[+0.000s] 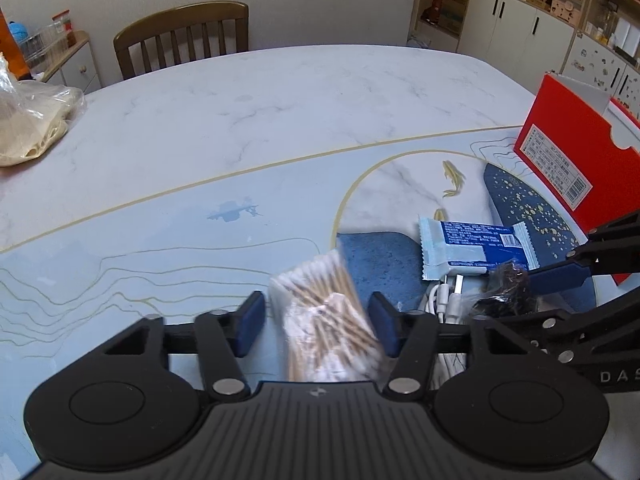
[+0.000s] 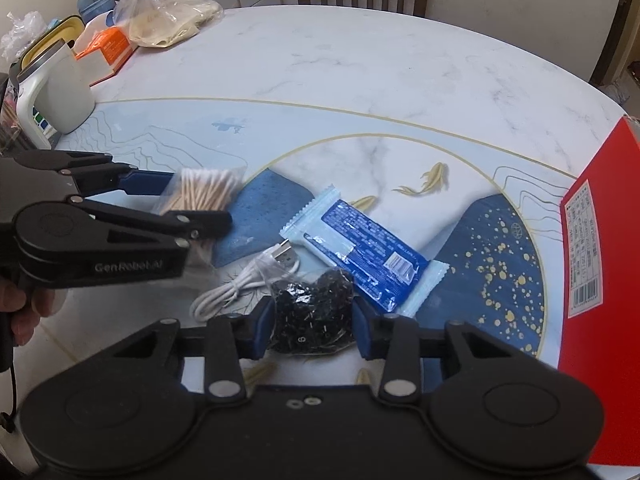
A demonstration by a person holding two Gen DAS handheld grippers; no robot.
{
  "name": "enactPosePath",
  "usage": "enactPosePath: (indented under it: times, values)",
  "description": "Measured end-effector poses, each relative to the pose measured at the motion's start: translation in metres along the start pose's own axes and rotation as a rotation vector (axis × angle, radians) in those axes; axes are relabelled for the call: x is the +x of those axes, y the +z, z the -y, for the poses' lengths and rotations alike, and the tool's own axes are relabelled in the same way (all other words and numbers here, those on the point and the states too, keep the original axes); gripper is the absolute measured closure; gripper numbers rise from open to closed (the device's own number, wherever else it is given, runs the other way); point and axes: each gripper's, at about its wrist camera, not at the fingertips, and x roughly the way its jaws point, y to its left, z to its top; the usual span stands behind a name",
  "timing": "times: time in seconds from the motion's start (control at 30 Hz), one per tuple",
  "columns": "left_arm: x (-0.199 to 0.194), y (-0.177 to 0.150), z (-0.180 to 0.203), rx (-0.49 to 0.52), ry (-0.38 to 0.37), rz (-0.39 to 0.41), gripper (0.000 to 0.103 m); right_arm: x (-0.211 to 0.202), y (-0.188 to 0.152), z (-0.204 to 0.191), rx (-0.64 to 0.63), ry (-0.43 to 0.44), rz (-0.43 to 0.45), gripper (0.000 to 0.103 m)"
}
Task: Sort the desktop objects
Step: 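Grasp the cotton swab bag with left tool while right tool grasps black bag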
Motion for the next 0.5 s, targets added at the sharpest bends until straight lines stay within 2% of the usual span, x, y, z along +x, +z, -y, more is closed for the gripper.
enactPosePath:
  times: [0.3, 0.5]
  values:
    - [-0.003, -0.001, -0.001, -0.005, -0.021, -0.005, 0.065, -0.006, -0.001, -0.001, -0.002, -0.001, 0.009, 0.066]
    - [-0.013, -0.004, -0.001, -0.003, -0.044, -0.008, 0.068, -0.014, -0.006, 0.002, 0.007, 0.001, 0.017, 0.068]
